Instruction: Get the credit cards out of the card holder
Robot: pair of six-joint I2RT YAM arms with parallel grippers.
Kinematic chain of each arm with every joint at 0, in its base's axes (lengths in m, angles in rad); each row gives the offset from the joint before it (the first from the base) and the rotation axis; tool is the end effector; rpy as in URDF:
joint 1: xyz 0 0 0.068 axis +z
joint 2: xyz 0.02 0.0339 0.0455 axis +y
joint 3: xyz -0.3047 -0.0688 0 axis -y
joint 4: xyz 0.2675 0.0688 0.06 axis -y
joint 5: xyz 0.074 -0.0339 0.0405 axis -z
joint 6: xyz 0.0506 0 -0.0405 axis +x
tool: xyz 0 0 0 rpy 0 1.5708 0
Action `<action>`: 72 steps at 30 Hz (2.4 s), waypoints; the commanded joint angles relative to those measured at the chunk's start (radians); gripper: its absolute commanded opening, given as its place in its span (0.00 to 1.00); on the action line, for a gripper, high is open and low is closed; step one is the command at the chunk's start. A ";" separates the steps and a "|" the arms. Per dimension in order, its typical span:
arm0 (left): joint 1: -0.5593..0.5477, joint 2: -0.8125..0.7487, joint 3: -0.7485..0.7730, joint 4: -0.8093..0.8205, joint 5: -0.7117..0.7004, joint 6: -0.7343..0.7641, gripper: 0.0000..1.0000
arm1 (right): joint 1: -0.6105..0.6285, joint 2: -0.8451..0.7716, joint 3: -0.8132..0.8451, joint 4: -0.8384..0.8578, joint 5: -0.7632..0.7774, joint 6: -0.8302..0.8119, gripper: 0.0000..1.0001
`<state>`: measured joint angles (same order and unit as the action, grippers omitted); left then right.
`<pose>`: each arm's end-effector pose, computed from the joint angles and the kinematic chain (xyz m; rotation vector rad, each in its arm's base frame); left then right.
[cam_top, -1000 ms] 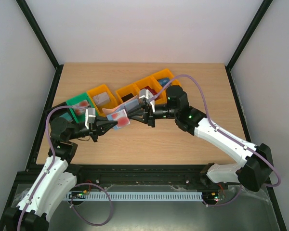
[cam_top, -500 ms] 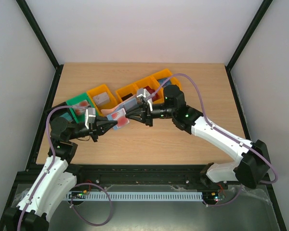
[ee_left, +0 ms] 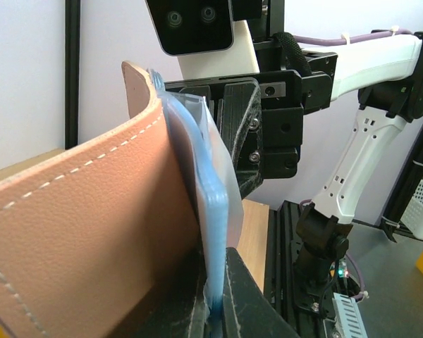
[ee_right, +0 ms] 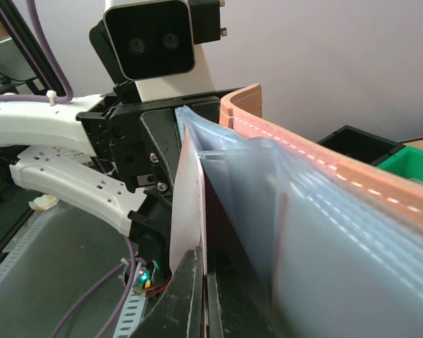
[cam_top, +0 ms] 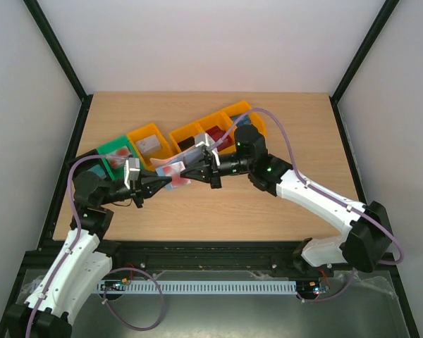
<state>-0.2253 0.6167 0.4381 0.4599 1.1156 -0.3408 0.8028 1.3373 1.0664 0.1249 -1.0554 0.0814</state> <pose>0.1242 -0.0751 0.3280 0.9253 1.2562 -1.1653 0.1915 0.2616 0.3818 -1.3972 1.2854 1.5200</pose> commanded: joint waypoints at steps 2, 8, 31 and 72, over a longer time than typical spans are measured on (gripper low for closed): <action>-0.010 -0.013 -0.009 0.033 0.042 0.028 0.03 | -0.003 -0.047 -0.005 0.040 -0.003 -0.024 0.02; -0.010 -0.015 -0.016 0.053 0.042 0.011 0.11 | -0.031 -0.062 -0.007 0.018 -0.007 -0.029 0.02; -0.008 -0.013 -0.031 -0.079 -0.071 0.020 0.02 | -0.130 -0.164 0.000 -0.226 0.304 -0.156 0.02; -0.073 0.109 0.093 -0.442 -0.562 -0.026 0.91 | -0.193 -0.111 0.063 -0.265 0.312 0.010 0.02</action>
<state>-0.2996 0.8024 0.4568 -0.0875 0.3771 -0.5934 0.6090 1.1995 1.0737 -0.1112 -0.7265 0.0422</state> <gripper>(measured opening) 0.899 0.018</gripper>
